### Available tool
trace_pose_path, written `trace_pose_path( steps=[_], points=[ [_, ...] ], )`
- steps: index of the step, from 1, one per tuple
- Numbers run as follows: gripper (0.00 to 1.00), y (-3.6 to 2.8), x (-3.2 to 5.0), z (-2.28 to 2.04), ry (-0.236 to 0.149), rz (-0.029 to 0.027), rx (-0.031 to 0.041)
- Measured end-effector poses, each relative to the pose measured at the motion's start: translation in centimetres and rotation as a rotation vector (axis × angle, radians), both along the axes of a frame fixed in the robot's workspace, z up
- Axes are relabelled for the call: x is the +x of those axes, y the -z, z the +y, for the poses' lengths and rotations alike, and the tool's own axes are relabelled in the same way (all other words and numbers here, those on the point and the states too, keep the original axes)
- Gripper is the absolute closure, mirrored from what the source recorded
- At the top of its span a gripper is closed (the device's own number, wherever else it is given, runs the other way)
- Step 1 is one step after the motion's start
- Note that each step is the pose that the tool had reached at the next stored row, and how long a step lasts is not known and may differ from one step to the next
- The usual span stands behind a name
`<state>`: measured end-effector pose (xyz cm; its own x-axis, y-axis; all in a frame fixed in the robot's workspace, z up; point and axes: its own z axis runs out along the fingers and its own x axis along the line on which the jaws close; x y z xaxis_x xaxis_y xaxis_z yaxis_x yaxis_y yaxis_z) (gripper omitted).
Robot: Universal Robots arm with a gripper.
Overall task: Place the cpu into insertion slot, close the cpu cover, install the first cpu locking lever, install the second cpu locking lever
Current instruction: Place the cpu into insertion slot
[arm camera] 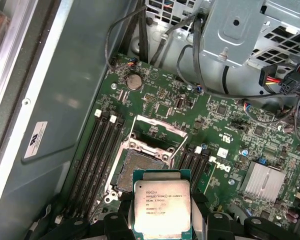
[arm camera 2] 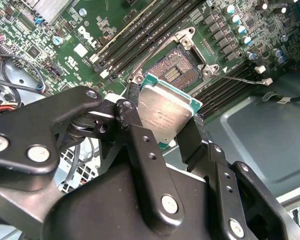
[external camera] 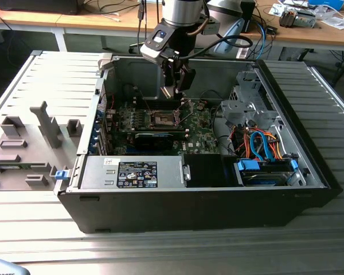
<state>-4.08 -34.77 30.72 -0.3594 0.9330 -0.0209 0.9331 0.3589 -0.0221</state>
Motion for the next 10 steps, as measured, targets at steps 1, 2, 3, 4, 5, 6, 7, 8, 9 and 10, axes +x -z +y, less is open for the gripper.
trace_pose_path(
  steps=[1, 2, 3, 4, 5, 6, 7, 8, 9, 10],
  points=[
    [0.45, 0.00, 0.00, 0.00, 0.001, 0.0000, 0.0000],
    [0.45, 0.01, 0.00, 0.00, 0.002, 0.0000, 0.0001],
    [0.45, 0.01, 0.00, 0.00, 0.003, 0.0001, 0.0000],
    [0.45, 0.01, 0.00, 0.00, 0.004, 0.0000, 0.0000],
    [0.45, 0.01, 0.00, 0.00, 0.005, 0.0001, 0.0000],
    [0.45, 0.01, 0.00, 0.00, 0.006, 0.0000, 0.0000],
    [0.45, 0.02, 0.00, 0.00, 0.007, 0.0000, 0.0000],
    [0.45, 0.02, 0.00, 0.00, 0.009, 0.0000, 0.0000],
    [0.45, 0.03, 0.00, 0.00, 0.011, 0.0000, 0.0000],
    [0.45, 0.03, 0.00, 0.00, 0.013, 0.0000, 0.0000]
  ],
)
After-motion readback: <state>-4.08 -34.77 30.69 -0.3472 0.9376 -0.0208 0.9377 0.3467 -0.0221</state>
